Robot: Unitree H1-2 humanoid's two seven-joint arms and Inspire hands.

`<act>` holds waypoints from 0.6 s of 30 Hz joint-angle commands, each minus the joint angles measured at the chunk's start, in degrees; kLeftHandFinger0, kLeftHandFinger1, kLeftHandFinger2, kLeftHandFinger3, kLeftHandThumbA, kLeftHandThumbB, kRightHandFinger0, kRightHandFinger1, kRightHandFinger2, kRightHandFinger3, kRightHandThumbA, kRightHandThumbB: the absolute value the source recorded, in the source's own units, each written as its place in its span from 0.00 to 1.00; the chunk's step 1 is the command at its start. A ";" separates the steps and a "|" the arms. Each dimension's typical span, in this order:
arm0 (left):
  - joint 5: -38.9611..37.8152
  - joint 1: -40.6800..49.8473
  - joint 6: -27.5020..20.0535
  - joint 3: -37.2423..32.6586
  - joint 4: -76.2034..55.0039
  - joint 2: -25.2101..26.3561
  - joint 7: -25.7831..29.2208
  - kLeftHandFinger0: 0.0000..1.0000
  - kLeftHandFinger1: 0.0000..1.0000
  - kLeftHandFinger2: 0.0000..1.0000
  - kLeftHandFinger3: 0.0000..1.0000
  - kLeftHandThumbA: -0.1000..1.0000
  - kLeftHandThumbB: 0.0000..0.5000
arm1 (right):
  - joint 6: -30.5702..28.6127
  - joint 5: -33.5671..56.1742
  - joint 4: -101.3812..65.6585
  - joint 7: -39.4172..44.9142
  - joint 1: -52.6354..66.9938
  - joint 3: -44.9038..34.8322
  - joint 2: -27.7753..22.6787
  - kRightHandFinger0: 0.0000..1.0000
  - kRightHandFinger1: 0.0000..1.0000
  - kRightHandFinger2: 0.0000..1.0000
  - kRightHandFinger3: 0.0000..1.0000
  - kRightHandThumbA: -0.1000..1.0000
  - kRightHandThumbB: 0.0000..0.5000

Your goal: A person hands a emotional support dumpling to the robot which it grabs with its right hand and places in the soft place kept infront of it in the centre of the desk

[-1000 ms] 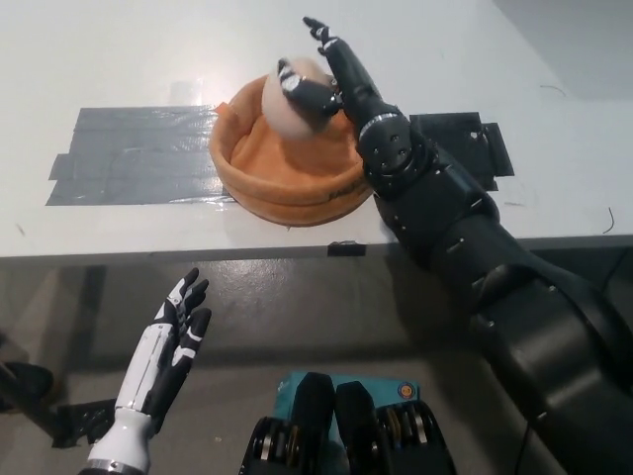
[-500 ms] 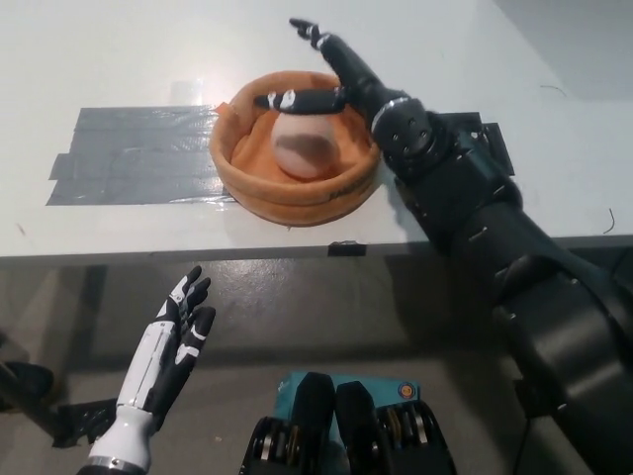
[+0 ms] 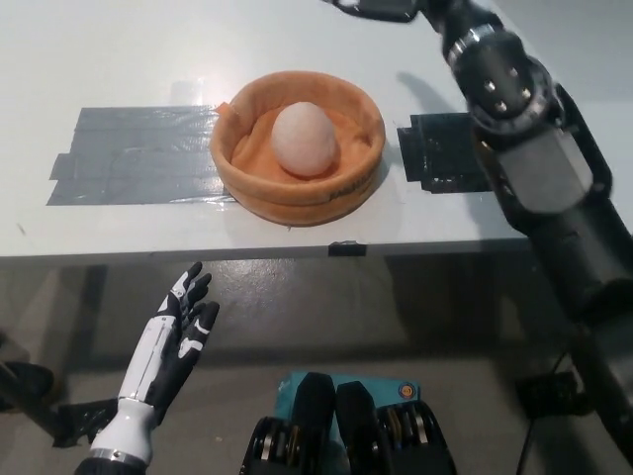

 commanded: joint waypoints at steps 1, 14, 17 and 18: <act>-0.02 -5.37 -1.48 0.83 -0.54 0.80 0.18 1.00 1.00 1.00 1.00 0.89 0.01 | 11.63 4.13 -47.99 7.89 11.67 -5.28 -10.76 1.00 1.00 1.00 1.00 1.00 0.86; 0.18 -7.78 -1.57 0.37 1.10 1.00 -0.25 1.00 1.00 1.00 1.00 0.93 0.01 | 2.22 4.16 -60.57 2.44 44.35 -6.41 -7.77 1.00 1.00 1.00 1.00 0.94 0.61; 0.23 -7.31 -2.23 0.10 1.37 1.02 -0.39 1.00 1.00 1.00 1.00 0.94 0.01 | -1.34 2.33 -55.20 -0.46 47.71 -6.35 -5.21 1.00 1.00 1.00 1.00 0.96 0.58; 0.24 -7.32 -2.57 0.09 1.56 1.07 -0.36 1.00 1.00 1.00 1.00 0.94 0.00 | -2.28 1.73 -53.17 -1.32 48.39 -6.32 -4.42 1.00 1.00 1.00 1.00 0.95 0.56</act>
